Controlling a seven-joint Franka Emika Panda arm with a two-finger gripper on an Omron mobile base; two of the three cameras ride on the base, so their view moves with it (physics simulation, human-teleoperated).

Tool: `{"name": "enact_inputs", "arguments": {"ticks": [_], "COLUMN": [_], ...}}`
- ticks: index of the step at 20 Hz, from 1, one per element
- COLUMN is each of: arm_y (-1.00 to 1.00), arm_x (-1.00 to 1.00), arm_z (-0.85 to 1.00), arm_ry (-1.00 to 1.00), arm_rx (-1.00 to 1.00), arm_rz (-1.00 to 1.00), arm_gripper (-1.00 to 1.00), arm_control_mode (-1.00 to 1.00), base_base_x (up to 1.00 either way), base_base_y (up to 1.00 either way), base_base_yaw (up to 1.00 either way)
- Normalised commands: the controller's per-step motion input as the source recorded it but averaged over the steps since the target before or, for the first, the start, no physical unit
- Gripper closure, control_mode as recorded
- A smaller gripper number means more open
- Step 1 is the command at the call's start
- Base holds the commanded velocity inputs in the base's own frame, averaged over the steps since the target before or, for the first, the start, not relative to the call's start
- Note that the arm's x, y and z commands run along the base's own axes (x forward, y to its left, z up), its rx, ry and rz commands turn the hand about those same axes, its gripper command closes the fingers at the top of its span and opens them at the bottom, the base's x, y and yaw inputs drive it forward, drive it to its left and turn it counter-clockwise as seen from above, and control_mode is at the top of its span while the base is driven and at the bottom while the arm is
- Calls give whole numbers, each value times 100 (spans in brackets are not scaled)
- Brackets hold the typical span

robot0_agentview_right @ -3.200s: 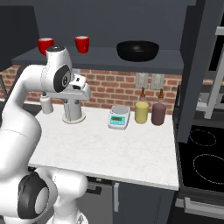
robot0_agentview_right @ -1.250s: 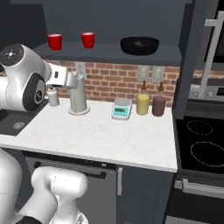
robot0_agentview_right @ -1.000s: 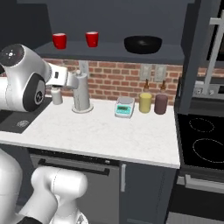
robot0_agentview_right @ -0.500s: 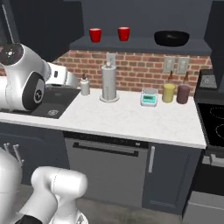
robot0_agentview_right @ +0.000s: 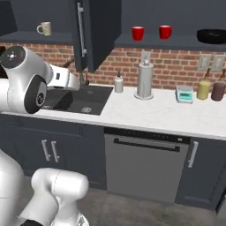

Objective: Gather all objects into one cabinet and sort the glasses and bowls to opposite sides.

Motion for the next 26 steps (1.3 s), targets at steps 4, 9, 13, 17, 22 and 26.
{"name": "enact_inputs", "arguments": {"ticks": [4,9,13,17,22,26], "arm_y": [0,0,0,0,0,0], "arm_x": [0,0,0,0,0,0], "arm_z": [0,0,0,0,0,0], "arm_ry": [0,0,0,0,0,0], "arm_rx": [0,0,0,0,0,0], "arm_rz": [0,0,0,0,0,0], "arm_gripper": [-100,-100,-100,-100,-100,-100], "arm_control_mode": [100,100,100,100,100,100], "base_base_x": [-23,19,89,97,84,87], "base_base_y": [100,97,53,47,65,65], "base_base_yaw": [0,0,0,0,-1,-8]}}
